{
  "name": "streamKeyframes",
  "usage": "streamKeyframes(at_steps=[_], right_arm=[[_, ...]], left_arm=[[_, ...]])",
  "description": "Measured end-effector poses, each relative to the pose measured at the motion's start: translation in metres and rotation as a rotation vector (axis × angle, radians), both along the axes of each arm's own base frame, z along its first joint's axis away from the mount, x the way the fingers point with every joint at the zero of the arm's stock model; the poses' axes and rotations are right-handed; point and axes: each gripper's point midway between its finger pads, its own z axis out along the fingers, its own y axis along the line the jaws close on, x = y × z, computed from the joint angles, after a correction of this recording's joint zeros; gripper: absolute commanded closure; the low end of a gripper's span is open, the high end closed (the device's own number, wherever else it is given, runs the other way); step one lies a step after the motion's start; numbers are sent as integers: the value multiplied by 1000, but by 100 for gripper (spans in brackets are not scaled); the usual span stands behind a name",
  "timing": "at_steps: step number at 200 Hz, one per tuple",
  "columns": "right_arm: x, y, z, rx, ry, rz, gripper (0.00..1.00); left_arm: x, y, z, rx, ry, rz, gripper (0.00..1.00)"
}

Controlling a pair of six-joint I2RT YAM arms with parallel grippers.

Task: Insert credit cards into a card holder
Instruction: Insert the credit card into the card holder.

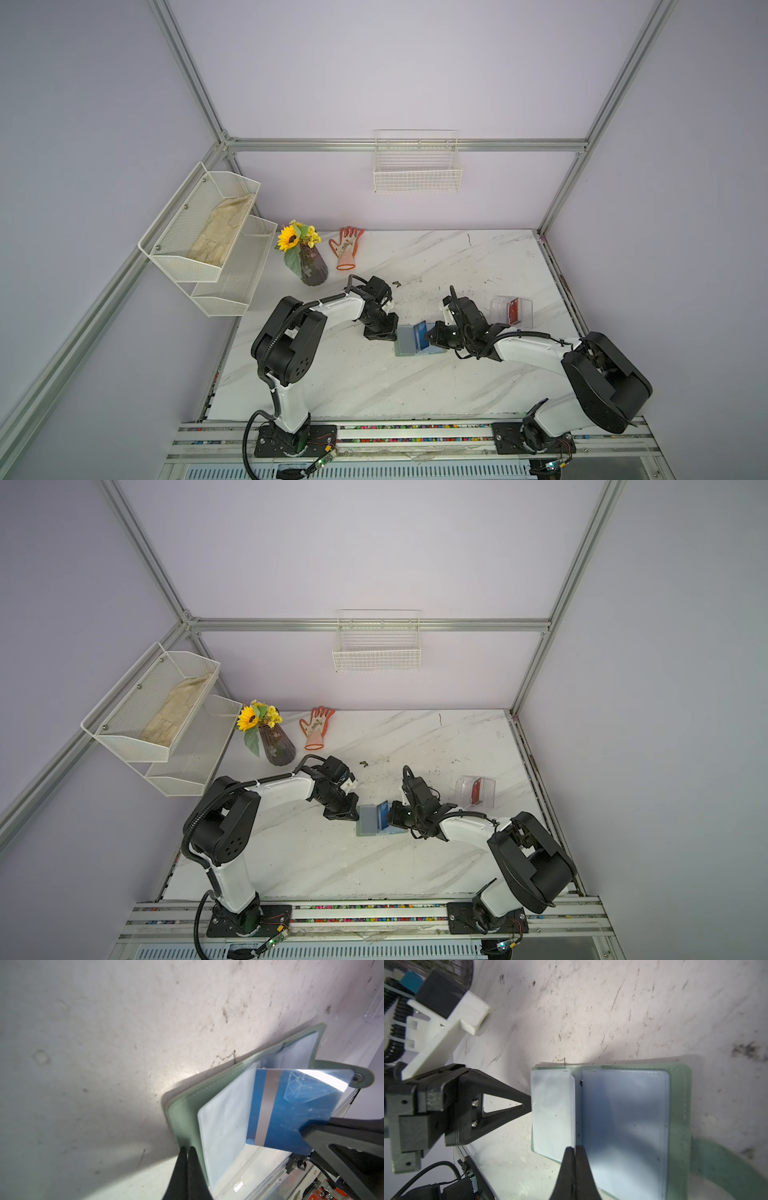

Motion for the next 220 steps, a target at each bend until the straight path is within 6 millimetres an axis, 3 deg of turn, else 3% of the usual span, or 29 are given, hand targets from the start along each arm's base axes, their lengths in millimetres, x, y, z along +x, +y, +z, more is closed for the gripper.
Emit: streamKeyframes(at_steps=[220], right_arm=[[-2, 1, -11, 59, 12, -2, 100]], left_arm=[[-9, 9, 0, 44, 31, 2, 100]])
